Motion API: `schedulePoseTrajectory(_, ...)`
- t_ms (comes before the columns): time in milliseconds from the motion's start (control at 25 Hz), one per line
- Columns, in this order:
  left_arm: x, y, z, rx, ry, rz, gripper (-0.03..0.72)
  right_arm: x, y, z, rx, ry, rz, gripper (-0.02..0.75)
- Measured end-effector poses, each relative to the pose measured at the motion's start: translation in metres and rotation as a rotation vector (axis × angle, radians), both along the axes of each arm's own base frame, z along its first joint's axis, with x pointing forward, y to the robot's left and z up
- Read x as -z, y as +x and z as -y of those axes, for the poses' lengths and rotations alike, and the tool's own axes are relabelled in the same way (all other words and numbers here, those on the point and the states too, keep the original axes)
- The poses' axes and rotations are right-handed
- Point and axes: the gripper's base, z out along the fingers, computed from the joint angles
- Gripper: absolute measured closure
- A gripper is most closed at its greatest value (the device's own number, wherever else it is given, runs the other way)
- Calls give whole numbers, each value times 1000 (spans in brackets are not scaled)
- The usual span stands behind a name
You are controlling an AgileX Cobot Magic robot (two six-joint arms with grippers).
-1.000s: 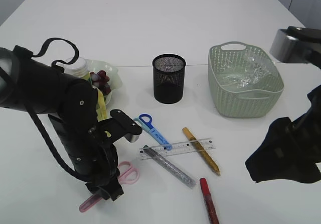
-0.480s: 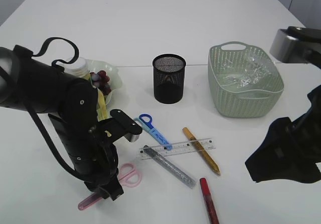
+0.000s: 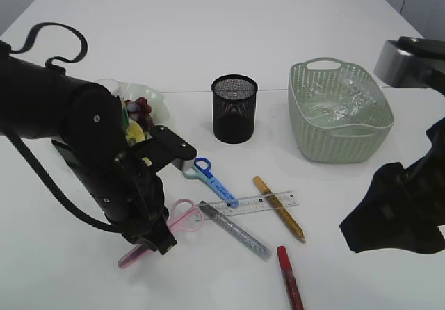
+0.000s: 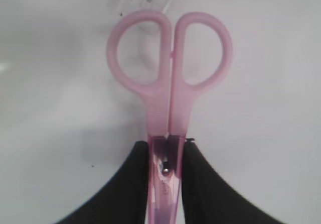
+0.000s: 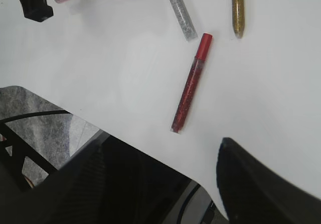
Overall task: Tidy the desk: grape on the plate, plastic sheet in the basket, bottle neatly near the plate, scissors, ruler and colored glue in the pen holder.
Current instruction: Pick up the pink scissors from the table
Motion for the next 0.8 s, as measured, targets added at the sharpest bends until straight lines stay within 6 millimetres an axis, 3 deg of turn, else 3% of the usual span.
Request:
schedulePoseTrajectory(320, -33, 1, 2, -24, -97, 102, 558, 0, 0, 0, 0, 0, 0, 225)
schedulePoseTrajectory(800, -79, 20, 14, -118, -346, 389, 558, 0, 0, 0, 0, 0, 0, 226)
